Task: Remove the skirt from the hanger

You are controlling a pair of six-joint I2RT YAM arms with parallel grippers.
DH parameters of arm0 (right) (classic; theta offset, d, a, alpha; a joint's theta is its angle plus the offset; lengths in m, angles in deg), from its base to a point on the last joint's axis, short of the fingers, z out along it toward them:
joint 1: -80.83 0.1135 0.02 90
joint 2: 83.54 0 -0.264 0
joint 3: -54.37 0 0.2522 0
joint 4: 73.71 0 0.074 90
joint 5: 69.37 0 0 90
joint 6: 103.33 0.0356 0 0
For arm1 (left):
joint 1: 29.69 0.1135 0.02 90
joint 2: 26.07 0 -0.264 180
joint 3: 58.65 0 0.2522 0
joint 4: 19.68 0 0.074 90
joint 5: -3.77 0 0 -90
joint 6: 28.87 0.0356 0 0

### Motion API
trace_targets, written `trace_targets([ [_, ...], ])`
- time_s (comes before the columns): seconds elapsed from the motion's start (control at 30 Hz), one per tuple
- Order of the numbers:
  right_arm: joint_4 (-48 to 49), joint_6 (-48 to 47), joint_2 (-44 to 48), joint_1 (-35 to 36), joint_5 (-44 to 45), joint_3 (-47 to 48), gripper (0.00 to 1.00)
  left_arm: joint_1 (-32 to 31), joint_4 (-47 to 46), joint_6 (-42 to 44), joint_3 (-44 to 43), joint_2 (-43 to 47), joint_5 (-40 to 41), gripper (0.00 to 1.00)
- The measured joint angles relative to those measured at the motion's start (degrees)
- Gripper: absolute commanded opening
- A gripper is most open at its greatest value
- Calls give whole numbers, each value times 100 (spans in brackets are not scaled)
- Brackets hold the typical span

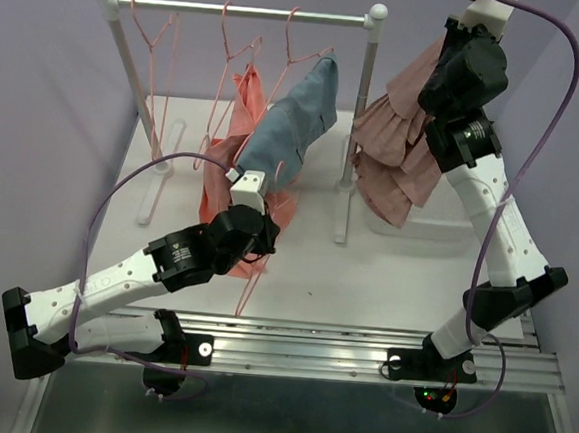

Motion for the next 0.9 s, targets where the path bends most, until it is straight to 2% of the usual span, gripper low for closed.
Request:
trace_targets([
  [0.13, 4, -162, -330, -361, -214, 529, 1, -37, -127, 81, 0, -79, -55, 0],
  [0.27, 105, -181, -234, -472, -319, 358, 1, -42, -186, 164, 0, -177, -72, 0],
  [0.53, 199, 328, 645, -833, -590, -1611, 1, -57, -321, 232, -48, -356, 0, 0],
  [0.9, 205, 1672, 754, -1742, -1110, -3781, 1, -59, -494, 304, -531, -702, 225, 0],
])
